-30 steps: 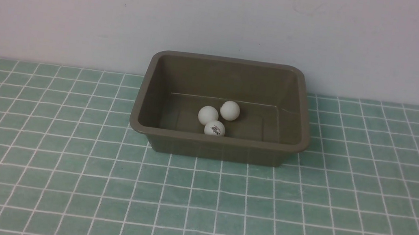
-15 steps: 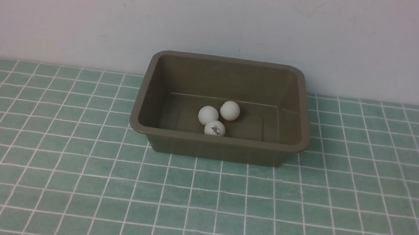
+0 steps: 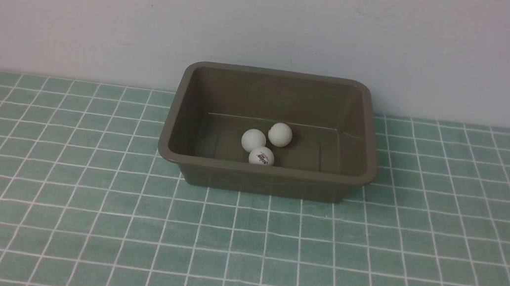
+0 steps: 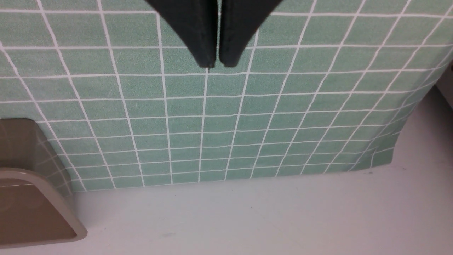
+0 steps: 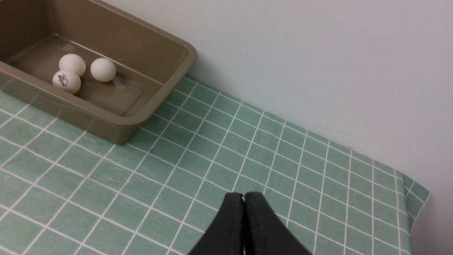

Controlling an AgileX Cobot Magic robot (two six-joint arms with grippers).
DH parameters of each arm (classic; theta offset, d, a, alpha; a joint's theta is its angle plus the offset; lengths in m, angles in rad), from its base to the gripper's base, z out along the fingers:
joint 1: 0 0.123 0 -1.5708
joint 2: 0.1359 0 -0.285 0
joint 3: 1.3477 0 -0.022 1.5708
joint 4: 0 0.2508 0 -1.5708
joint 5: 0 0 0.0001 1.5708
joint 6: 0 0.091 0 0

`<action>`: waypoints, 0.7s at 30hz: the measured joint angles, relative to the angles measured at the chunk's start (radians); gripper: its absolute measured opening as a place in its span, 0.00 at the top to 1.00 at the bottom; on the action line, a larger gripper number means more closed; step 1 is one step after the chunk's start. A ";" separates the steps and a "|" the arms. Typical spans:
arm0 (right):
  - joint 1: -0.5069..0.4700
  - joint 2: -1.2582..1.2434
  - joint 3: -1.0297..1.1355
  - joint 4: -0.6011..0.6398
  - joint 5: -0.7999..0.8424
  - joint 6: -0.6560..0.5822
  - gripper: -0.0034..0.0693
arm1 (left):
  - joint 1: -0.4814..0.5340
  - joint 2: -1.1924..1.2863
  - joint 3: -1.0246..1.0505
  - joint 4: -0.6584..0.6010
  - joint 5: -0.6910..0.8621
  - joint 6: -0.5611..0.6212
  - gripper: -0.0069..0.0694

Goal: Put the table tennis balls in the box on the green coffee tablecloth.

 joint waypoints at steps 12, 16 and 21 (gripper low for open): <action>-0.046 0.000 0.002 0.092 -0.001 0.057 0.97 | 0.000 0.000 0.000 0.000 0.000 0.000 0.91; -0.193 -0.005 0.072 0.185 -0.083 0.073 0.97 | 0.000 0.000 0.000 0.000 0.000 0.000 0.91; -0.364 -0.077 0.323 0.196 -0.287 0.077 0.97 | 0.000 0.000 0.000 0.000 0.000 0.000 0.91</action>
